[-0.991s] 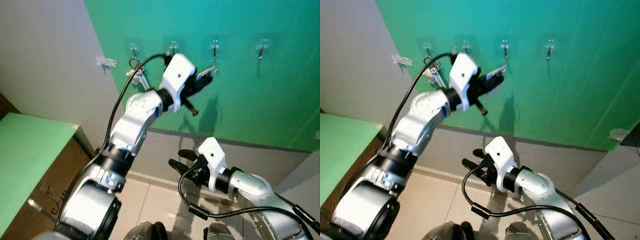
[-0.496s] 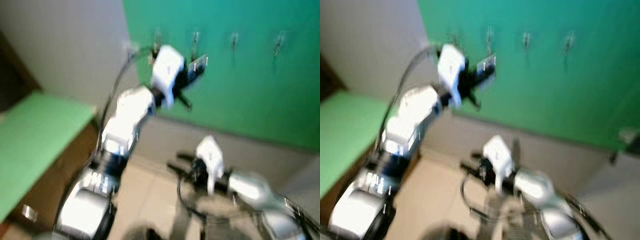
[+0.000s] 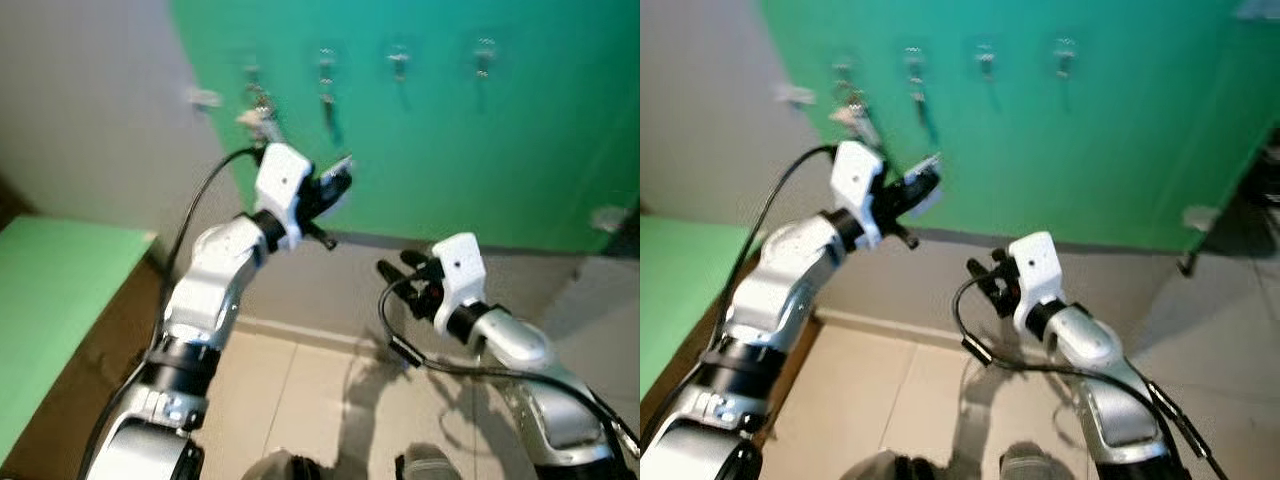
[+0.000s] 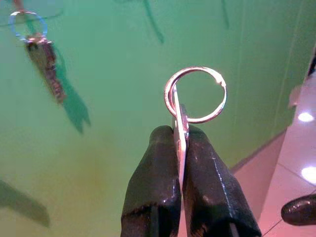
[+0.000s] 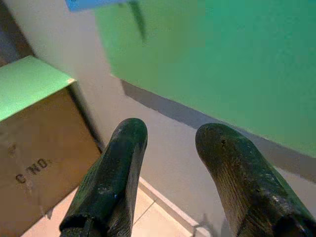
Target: Hang keys on a hook
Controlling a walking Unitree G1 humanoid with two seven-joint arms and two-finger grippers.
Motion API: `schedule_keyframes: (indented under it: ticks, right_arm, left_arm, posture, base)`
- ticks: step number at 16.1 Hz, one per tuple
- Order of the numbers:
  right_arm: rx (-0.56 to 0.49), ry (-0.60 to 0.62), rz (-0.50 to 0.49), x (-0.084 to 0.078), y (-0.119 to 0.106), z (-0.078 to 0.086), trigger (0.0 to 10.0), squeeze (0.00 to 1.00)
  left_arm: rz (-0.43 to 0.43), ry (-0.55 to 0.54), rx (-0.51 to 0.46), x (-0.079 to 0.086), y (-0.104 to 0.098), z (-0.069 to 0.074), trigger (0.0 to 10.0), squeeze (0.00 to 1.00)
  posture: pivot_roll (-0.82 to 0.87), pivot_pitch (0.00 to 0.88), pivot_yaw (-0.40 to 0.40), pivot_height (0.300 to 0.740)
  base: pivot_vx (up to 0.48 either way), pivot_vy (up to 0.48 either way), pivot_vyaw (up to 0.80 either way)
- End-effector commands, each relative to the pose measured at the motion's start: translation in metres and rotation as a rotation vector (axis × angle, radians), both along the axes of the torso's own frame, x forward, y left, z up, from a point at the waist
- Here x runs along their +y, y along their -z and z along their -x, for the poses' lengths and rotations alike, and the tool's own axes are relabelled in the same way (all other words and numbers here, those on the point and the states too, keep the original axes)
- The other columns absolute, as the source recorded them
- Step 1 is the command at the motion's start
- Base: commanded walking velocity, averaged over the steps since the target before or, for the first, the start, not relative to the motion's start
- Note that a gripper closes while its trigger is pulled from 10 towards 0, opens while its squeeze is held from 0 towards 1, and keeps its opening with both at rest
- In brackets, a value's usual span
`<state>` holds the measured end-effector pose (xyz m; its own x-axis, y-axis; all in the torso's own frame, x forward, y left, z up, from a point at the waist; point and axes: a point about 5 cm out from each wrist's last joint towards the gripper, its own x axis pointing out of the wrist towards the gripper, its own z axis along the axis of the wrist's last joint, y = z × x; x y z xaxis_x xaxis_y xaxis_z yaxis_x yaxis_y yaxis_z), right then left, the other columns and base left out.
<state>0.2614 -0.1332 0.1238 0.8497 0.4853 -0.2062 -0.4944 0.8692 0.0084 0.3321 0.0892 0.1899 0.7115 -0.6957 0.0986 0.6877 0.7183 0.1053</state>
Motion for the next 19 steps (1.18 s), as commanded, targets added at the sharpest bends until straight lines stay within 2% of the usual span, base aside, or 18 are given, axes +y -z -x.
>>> schedule_keyframes:
  ticks: [1, 7, 11, 17, 19]
  right_arm:
    - [-0.029, -0.019, -0.008, 0.006, -0.005, -0.004, 10.0, 0.0]
    - [-0.023, -0.024, -0.016, 0.009, -0.003, -0.006, 10.0, 0.0]
    - [-0.017, -0.02, -0.018, 0.009, -0.001, -0.005, 10.0, 0.0]
    - [-0.04, -0.027, -0.009, 0.01, -0.002, -0.005, 10.0, 0.0]
    - [-0.056, -0.03, 0.006, 0.01, -0.003, -0.006, 10.0, 0.0]
  left_arm:
    - [0.013, -0.022, -0.016, 0.007, -0.004, 0.002, 0.0, 0.0]
    - [0.016, -0.02, -0.032, 0.008, -0.011, 0.006, 0.0, 0.0]
    - [0.02, 0.011, -0.046, 0.003, -0.014, 0.007, 0.0, 0.0]
    - [0.022, 0.016, -0.049, 0.002, -0.014, 0.005, 0.0, 0.0]
    - [0.024, 0.006, -0.054, 0.004, -0.015, 0.004, 0.0, 0.0]
  posture:
    - [-0.27, 0.067, 0.131, 0.72]
    - [-0.25, 0.075, 0.122, 0.72]
    - [-0.26, 0.067, 0.125, 0.72]
    - [-0.27, 0.05, 0.123, 0.72]
    - [-0.27, 0.045, 0.12, 0.72]
  base:
    - [0.0, 0.0, -0.72]
    - [0.0, 0.0, -0.75]
    - [0.0, 0.0, -0.75]
    - [0.341, -0.318, -0.76]
    - [0.0, 0.0, 0.0]
